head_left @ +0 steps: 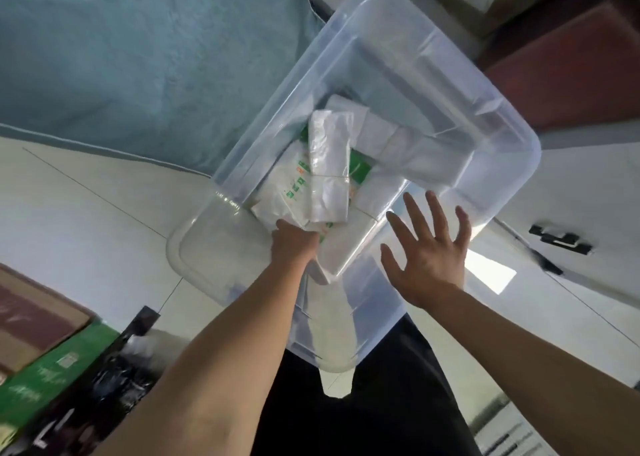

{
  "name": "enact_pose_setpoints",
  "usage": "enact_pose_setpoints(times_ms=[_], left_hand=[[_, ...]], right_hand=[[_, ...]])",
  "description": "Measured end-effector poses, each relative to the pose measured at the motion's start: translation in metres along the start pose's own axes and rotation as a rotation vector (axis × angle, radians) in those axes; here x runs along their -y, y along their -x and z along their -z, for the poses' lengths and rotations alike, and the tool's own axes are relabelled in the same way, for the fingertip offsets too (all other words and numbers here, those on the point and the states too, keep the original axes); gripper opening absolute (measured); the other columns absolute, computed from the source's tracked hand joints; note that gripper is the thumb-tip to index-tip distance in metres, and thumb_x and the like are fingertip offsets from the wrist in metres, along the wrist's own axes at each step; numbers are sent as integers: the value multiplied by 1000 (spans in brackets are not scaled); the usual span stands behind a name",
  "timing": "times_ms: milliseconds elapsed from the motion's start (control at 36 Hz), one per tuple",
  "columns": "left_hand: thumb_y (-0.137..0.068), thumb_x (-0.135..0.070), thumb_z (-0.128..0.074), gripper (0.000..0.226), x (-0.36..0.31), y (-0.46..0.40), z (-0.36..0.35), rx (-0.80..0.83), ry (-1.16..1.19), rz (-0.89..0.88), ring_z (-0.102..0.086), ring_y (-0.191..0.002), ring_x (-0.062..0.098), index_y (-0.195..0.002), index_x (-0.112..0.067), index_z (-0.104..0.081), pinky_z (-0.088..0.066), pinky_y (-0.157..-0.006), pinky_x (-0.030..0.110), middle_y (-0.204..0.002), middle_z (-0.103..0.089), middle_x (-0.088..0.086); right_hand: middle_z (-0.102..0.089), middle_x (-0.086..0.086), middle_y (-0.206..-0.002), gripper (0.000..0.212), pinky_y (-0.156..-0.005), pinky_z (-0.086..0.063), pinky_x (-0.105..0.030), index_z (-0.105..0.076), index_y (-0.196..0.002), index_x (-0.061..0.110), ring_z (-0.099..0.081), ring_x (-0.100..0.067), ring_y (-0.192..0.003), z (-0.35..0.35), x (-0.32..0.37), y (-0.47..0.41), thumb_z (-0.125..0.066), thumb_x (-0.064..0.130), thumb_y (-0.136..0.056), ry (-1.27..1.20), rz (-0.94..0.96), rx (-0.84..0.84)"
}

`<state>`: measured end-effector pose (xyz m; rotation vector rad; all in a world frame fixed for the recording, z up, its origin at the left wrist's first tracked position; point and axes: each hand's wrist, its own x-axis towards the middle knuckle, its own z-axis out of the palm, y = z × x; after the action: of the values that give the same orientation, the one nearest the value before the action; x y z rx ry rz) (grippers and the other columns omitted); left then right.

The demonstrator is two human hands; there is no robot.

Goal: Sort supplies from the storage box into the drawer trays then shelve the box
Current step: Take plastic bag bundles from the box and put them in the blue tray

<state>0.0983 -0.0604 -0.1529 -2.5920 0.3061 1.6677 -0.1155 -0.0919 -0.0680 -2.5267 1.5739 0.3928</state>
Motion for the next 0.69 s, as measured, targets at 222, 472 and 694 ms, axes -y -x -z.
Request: enact_pose_setpoints(times_ms=[222,472,694], left_hand=[[-85,-29,-74,108,2,-17,-34,-138,-53,102,-46,-129,38,-155,-6,4,-46,-105,47,-146,-30,20],[-92,1,-53,66,20,0,-19,-218,105,67,-54,-123,41,-150,-8,-24,-49,-96,43,-141,-44,23],[-71,6,-63,41,22,56,18,-31,455,-188,-70,-99,28,-104,-19,-66,-61,-85,44,-104,-72,6]], right_hand=[[-57,-1,-143,38,-113,-24,-57,-71,-116,20,-44,-26,-139,-12,-3,1,-52,38,-88,-151,42,-230],[-70,4,-122,34,-109,-29,-52,-74,-105,19,-61,-21,-118,-7,-1,3,-51,37,-88,-179,38,-208],[-69,0,-123,32,-106,-38,-48,-70,-117,17,-61,-23,-116,27,7,-6,-65,31,-88,-490,-75,46]])
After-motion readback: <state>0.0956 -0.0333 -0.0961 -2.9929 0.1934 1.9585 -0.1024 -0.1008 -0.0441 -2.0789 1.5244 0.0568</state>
